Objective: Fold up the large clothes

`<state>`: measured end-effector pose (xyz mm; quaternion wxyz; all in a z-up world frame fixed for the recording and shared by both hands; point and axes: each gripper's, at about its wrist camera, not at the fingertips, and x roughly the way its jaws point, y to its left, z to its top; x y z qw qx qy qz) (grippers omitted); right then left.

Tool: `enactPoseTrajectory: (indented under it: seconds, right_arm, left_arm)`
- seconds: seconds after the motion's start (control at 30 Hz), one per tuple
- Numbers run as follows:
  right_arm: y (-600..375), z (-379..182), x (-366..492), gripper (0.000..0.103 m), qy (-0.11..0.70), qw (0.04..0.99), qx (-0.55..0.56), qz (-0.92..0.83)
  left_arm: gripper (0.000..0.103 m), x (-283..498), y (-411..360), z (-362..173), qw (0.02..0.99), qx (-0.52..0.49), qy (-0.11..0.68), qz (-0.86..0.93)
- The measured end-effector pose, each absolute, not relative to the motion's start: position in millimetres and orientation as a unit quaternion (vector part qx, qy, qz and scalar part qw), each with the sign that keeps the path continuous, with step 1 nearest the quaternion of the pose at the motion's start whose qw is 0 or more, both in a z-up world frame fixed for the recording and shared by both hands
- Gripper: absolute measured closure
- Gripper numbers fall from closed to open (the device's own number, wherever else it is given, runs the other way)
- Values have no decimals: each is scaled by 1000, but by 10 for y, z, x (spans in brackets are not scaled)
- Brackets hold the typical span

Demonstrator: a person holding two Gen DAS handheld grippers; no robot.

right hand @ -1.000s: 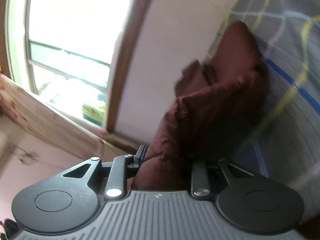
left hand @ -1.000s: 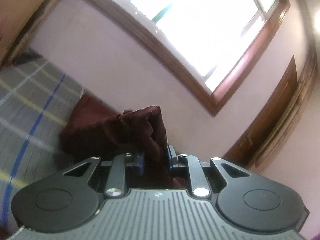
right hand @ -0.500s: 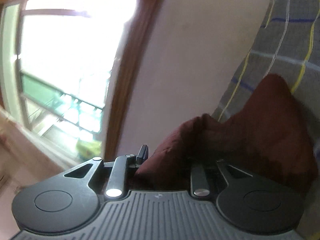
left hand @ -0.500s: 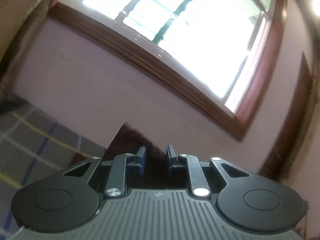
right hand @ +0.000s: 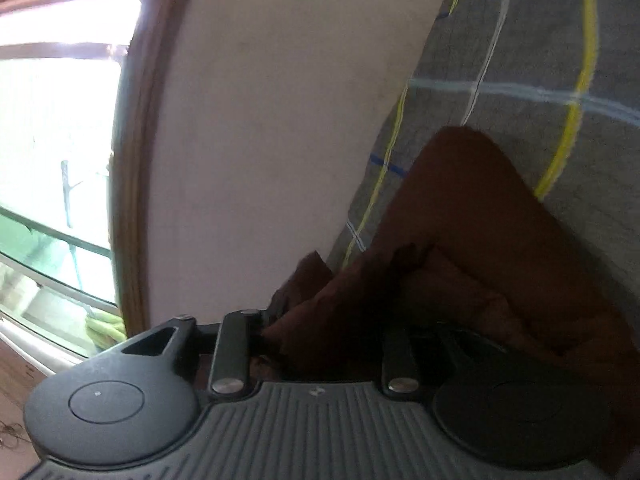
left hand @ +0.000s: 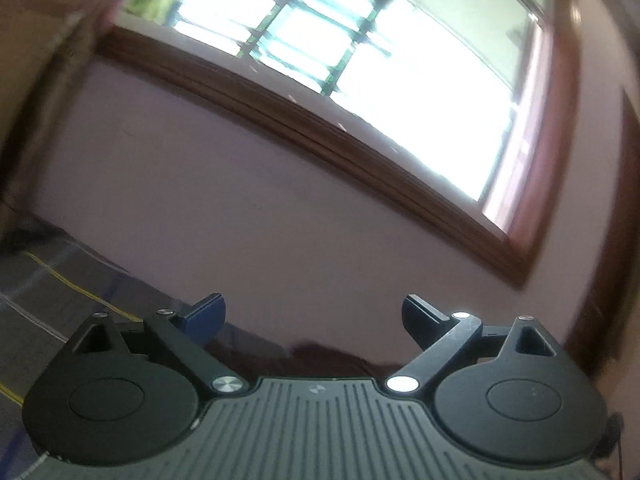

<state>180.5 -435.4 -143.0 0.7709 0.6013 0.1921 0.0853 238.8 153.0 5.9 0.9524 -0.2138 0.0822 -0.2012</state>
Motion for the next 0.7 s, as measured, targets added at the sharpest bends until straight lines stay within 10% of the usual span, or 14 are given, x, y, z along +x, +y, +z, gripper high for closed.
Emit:
enactPoseTrajectory:
  seconds: [0.17,0.37,0.43,0.6,0.7]
  right_arm:
    - [-4446,-909,1303,12,109,828,549,34]
    - [-3911,-81,1296,13,131,937,305,105]
    - [-3341,88,1465,19,152,966,164,129]
    - [-2414,4,2165,69,198,968,-12,157]
    - [-2192,-205,2430,76,217,964,-35,150]
  left_arm:
    - [11,2513,1259,60,943,-194,114,-246]
    - [11,2696,1001,-17,930,-202,134,-276]
    - [11,2731,886,3,933,-186,134,-276]
    - [11,2839,675,16,951,-139,129,-245]
    - [8,2983,671,3,957,-144,110,-225]
